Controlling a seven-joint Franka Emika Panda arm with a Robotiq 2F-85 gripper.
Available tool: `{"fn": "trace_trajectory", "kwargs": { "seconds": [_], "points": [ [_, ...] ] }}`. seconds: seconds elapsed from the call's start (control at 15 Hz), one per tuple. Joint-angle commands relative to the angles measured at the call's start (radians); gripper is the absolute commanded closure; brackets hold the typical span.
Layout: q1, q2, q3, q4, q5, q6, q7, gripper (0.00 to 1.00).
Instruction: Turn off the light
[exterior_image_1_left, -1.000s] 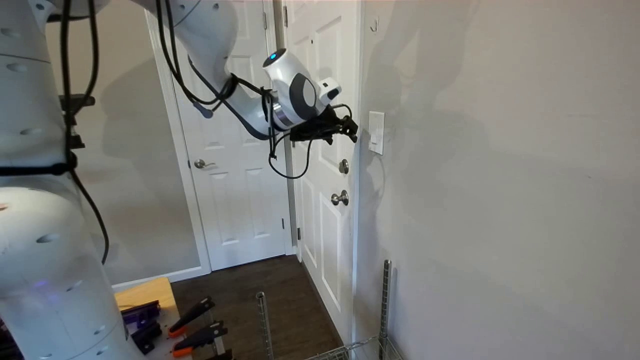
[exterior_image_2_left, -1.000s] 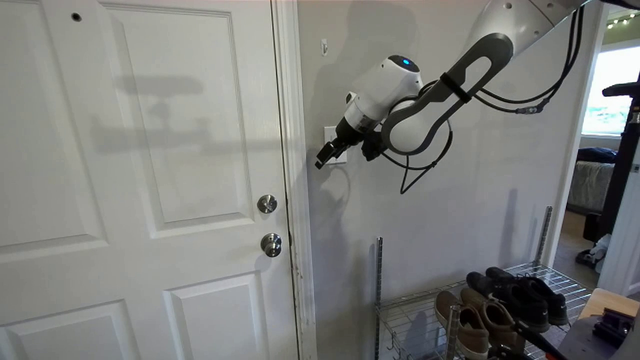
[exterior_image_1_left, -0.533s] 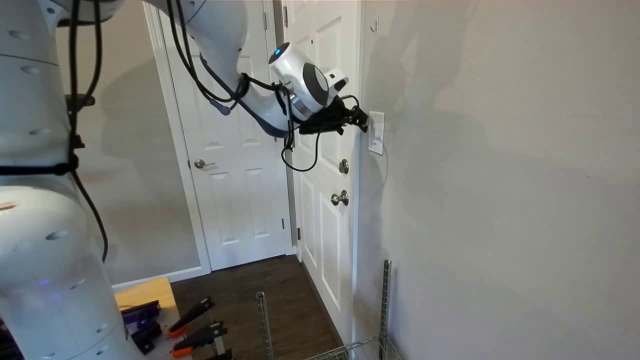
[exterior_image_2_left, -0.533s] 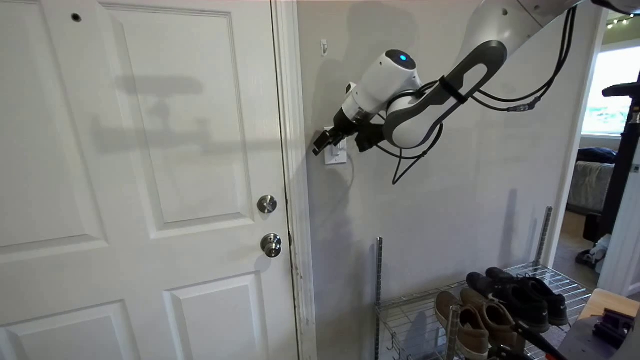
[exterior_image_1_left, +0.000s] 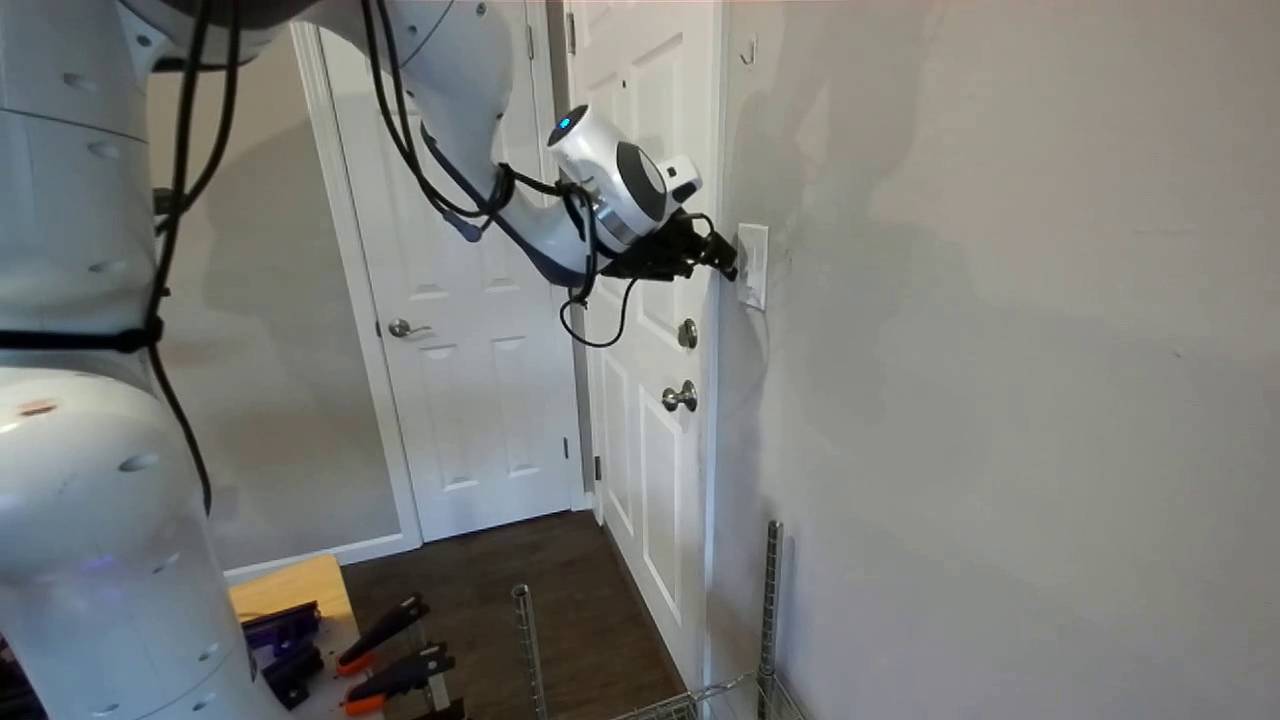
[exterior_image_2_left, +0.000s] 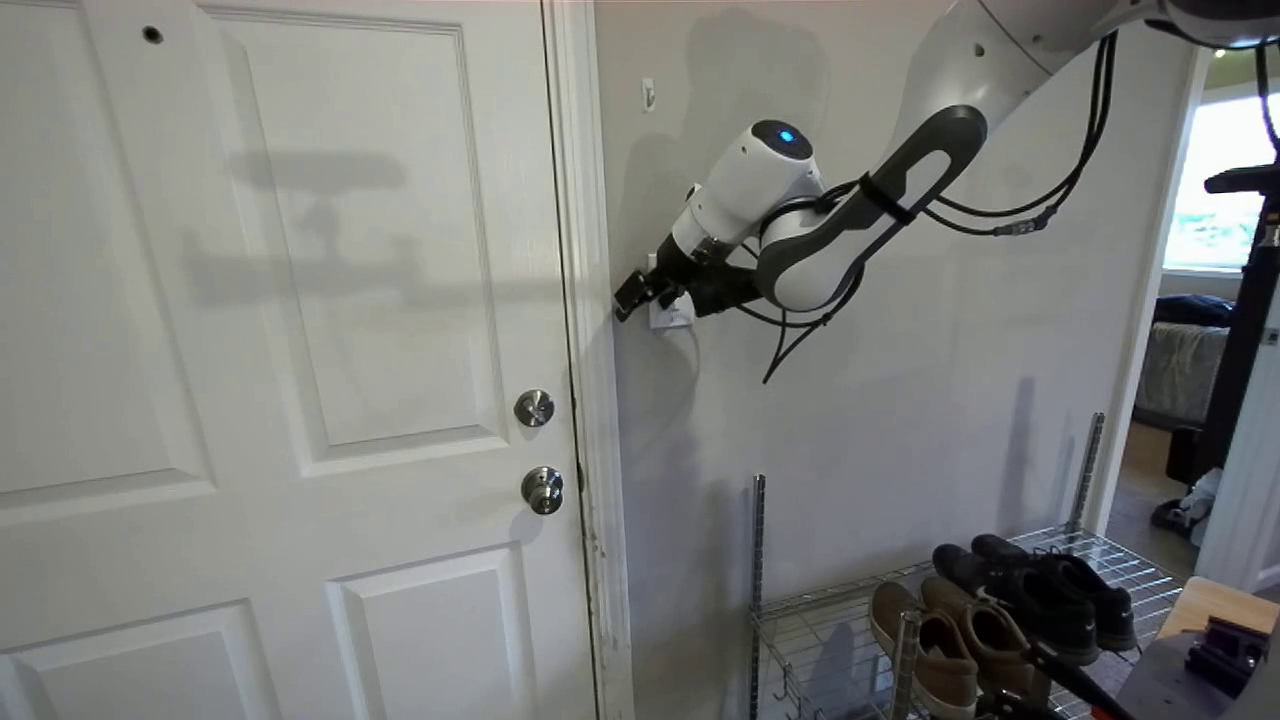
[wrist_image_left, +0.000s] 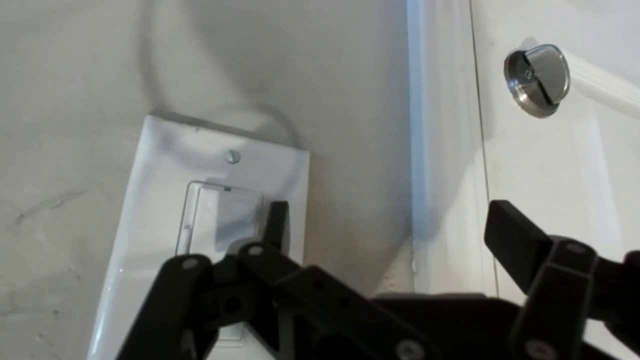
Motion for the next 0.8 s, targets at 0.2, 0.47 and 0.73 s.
{"fn": "trace_trajectory", "kwargs": {
  "seconds": [0.2, 0.47, 0.73],
  "points": [
    [0.062, -0.003, -0.081, 0.012, -0.074, -0.004, 0.177, 0.00],
    [0.058, -0.012, -0.081, -0.018, -0.055, -0.018, 0.181, 0.00],
    [0.063, -0.046, -0.084, -0.060, -0.055, -0.003, 0.196, 0.00]
  ]
}}
